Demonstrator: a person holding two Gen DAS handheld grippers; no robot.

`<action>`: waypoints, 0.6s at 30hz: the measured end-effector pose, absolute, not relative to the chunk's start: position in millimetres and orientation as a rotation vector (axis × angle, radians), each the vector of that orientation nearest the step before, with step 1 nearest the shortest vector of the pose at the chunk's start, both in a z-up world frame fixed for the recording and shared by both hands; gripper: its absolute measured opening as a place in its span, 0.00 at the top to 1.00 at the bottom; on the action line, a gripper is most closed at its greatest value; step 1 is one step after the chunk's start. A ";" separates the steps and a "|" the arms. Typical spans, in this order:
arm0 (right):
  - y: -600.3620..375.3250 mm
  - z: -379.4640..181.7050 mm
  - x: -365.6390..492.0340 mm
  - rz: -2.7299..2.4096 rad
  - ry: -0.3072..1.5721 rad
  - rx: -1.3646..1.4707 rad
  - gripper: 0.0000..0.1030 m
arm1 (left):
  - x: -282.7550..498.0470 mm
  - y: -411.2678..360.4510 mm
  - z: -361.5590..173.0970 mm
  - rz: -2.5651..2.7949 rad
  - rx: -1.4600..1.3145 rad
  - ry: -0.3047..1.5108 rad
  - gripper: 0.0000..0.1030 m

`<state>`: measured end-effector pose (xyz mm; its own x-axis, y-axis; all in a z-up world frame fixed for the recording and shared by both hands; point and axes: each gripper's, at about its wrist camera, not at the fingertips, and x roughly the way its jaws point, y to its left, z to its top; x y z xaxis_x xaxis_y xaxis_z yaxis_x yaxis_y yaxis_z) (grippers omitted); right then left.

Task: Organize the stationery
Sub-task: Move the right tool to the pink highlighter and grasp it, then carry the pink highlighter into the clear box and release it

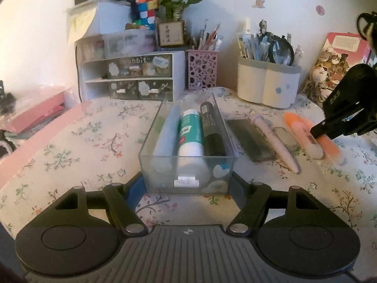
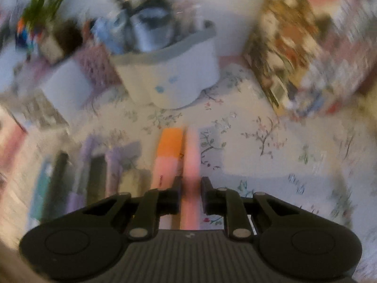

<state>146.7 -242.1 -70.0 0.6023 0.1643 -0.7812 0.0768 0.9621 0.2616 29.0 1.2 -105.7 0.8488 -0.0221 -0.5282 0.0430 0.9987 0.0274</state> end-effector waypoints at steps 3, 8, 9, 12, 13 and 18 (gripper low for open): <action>-247.1 -68.0 140.2 0.035 0.905 0.322 0.82 | 28.8 1.1 -105.3 -0.033 0.029 0.559 0.30; -244.0 -56.8 131.1 0.055 0.863 0.400 0.82 | 28.7 0.1 -104.8 -0.030 0.018 0.559 0.30; -240.2 -52.7 129.4 0.067 0.855 0.404 0.82 | 28.2 -1.4 -104.8 -0.027 0.027 0.556 0.30; -222.0 -41.4 129.8 0.123 0.838 0.419 0.82 | 27.4 -2.7 -105.0 -0.023 0.036 0.554 0.30; -214.6 -37.3 130.0 0.151 0.837 0.429 0.82 | 27.4 -2.8 -105.1 -0.023 0.038 0.553 0.30; -184.1 -29.7 130.8 0.227 0.860 0.451 0.82 | 27.3 -1.9 -105.3 -0.025 0.039 0.553 0.30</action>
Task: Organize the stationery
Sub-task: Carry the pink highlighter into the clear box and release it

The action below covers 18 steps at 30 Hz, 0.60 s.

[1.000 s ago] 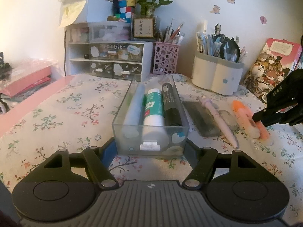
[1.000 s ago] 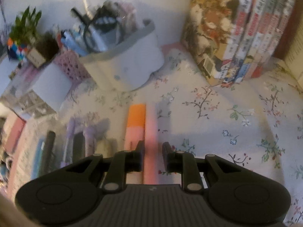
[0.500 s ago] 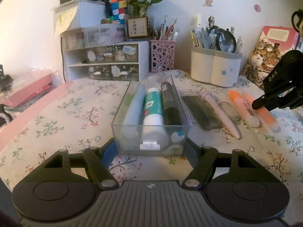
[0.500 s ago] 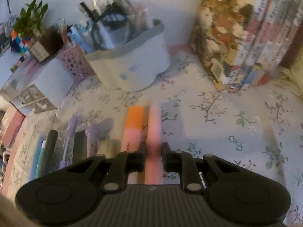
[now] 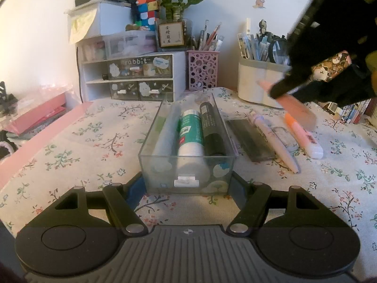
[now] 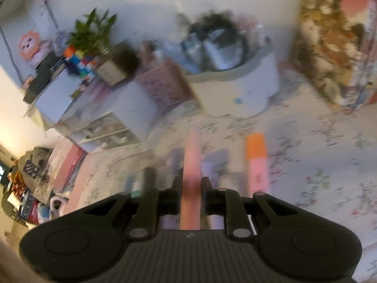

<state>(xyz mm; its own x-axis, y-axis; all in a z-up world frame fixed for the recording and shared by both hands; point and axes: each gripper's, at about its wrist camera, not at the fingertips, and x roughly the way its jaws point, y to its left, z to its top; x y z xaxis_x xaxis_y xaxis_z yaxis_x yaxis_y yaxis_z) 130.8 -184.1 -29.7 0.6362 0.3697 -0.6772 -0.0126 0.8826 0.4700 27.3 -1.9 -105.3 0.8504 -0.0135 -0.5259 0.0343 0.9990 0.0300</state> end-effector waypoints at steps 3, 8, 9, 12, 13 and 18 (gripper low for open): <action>-175.0 -32.6 134.4 0.297 0.891 0.547 0.82 | 26.4 -1.6 -105.6 -0.027 0.040 0.551 0.30; -151.7 -28.8 138.4 0.333 0.907 0.551 0.82 | 25.8 -1.8 -105.9 -0.029 0.043 0.552 0.30; -146.1 -28.2 139.3 0.344 0.913 0.541 0.82 | 25.8 -1.8 -105.9 -0.029 0.043 0.552 0.30; -130.8 -28.9 144.5 0.370 0.931 0.523 0.82 | 25.7 -1.5 -106.0 -0.030 0.044 0.552 0.30; -127.1 -30.0 146.9 0.390 0.944 0.532 0.82 | 25.7 -1.5 -106.1 -0.031 0.043 0.552 0.30; -118.5 -43.0 159.8 0.427 0.997 0.625 0.79 | 26.6 -1.7 -105.9 -0.035 0.046 0.555 0.30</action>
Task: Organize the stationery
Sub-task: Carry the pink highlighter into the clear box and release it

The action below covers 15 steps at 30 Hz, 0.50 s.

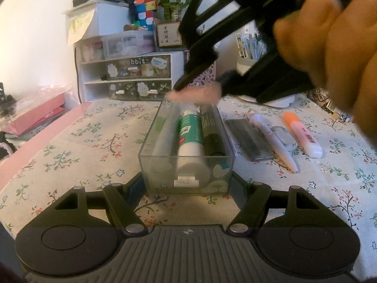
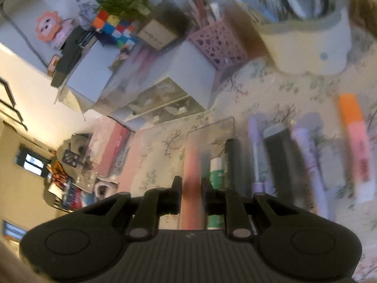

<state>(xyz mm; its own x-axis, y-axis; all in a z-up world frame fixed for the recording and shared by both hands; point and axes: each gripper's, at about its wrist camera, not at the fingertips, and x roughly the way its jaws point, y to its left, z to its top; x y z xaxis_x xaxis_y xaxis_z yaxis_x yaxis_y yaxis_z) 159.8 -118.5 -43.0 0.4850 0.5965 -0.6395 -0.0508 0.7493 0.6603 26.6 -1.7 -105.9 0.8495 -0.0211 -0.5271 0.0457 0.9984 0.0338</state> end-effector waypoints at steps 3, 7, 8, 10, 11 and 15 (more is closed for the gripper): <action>-112.7 -47.0 158.8 0.425 1.021 0.561 0.74 | 27.2 -1.7 -105.9 -0.037 0.046 0.555 0.30; -106.6 -44.5 152.3 0.437 0.995 0.478 0.74 | 27.2 -1.8 -106.0 -0.037 0.046 0.555 0.30; -104.9 -43.8 152.0 0.453 0.992 0.474 0.74 | 27.3 -1.8 -105.9 -0.037 0.046 0.555 0.30; -98.8 -43.7 152.5 0.466 1.004 0.444 0.85 | 27.3 -1.7 -106.0 -0.037 0.045 0.555 0.30; -95.7 -45.0 153.3 0.466 1.015 0.433 0.87 | 27.5 -1.6 -106.0 -0.037 0.044 0.555 0.30; -97.9 -50.5 154.9 0.466 1.040 0.466 0.88 | 28.1 -1.5 -105.7 -0.039 0.044 0.556 0.30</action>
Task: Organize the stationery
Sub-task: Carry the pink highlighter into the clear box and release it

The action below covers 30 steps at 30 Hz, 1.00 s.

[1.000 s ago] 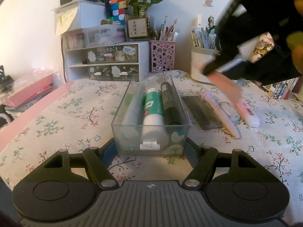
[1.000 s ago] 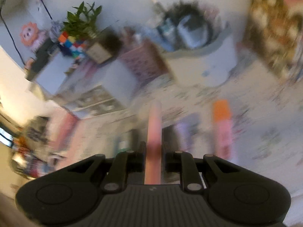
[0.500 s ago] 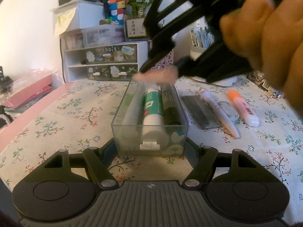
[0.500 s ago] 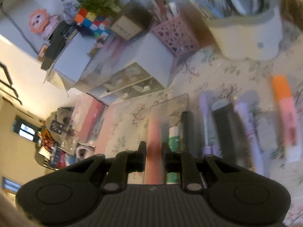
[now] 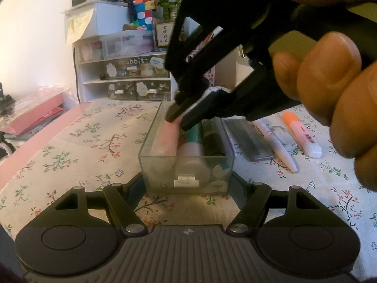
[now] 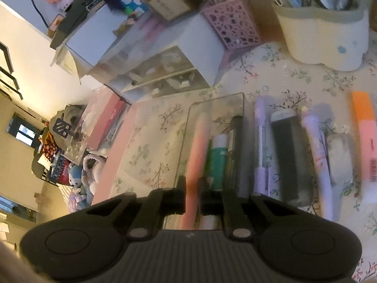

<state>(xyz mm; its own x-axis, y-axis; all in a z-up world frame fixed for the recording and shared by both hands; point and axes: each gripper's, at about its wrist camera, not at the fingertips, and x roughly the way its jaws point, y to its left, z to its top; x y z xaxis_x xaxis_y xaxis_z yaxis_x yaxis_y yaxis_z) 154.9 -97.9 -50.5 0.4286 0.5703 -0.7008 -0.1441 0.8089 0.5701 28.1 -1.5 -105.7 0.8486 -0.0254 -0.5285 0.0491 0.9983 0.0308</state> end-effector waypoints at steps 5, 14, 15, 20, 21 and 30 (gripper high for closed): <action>-99.8 -41.4 152.1 0.502 1.004 0.400 0.88 | 28.3 -1.3 -105.8 -0.040 0.043 0.557 0.30; -94.6 -47.2 154.8 0.569 1.025 0.271 0.92 | 29.0 -0.9 -104.8 -0.042 0.041 0.562 0.30; -95.5 -47.0 152.8 0.571 1.019 0.266 0.92 | 29.1 -0.9 -104.6 -0.043 0.040 0.563 0.30; -122.9 -37.0 144.9 0.534 0.940 0.357 0.91 | 30.6 0.5 -103.8 -0.048 0.037 0.571 0.30; -130.4 -34.7 143.8 0.520 0.925 0.376 0.91 | 30.8 0.4 -103.8 -0.048 0.038 0.571 0.30; -215.1 -35.6 125.8 0.304 0.822 0.531 0.91 | 34.5 1.2 -102.6 -0.051 0.032 0.586 0.30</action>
<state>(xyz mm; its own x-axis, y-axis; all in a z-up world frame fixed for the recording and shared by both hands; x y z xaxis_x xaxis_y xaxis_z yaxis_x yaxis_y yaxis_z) 125.8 -215.1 -35.6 0.6484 0.4533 -0.6117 -0.0538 0.8287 0.5571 34.5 1.2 -102.6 0.8317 -0.0387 -0.5538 0.0569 0.9983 0.0157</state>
